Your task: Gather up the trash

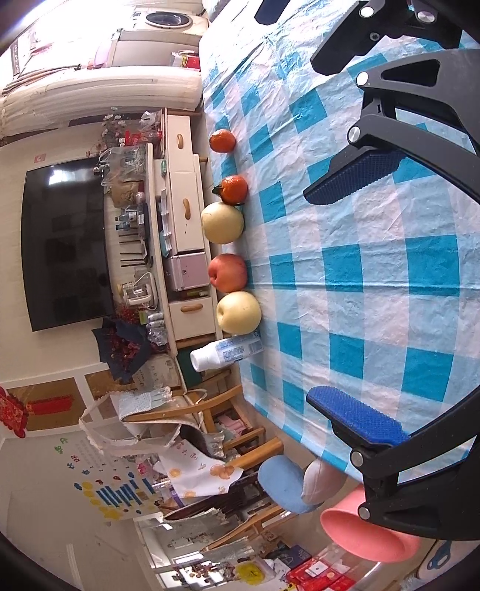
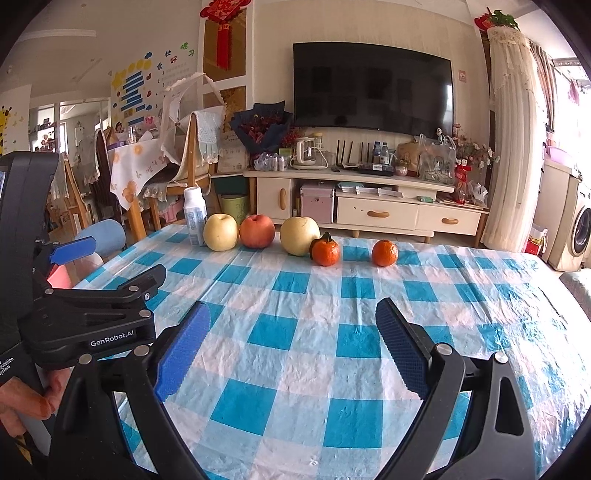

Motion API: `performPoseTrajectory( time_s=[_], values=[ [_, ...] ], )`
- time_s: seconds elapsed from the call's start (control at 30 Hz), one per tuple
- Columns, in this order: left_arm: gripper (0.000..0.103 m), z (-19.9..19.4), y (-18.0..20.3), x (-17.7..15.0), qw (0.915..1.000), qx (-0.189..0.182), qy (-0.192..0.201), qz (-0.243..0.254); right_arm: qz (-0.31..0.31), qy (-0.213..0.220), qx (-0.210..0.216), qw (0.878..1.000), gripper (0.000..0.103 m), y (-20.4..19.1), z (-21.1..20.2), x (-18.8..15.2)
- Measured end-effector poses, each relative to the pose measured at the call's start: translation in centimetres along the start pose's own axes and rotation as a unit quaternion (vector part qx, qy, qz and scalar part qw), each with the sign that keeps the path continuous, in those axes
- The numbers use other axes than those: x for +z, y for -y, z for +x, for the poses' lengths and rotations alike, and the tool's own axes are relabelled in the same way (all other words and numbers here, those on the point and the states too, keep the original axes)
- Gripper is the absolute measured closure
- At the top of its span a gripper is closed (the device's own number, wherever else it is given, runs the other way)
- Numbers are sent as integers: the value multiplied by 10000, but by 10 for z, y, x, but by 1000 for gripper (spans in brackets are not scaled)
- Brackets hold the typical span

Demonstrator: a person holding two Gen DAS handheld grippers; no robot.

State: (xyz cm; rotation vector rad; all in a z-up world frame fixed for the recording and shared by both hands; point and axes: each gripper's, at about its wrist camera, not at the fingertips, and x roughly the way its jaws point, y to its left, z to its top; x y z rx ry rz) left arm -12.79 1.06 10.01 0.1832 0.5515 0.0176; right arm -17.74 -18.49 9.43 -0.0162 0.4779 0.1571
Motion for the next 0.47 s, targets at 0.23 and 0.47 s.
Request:
performPoseTrajectory(
  time_s=[0.23,0.47],
  values=[
    [5,61,-1,-26,9939,-441,-917,-418,202,-595,-157,9979,11,8,32,-11],
    [5,113,9,-47,9830,-510,-1694,-493,572,-1721,-622,9814,11,29,87,-39]
  ],
)
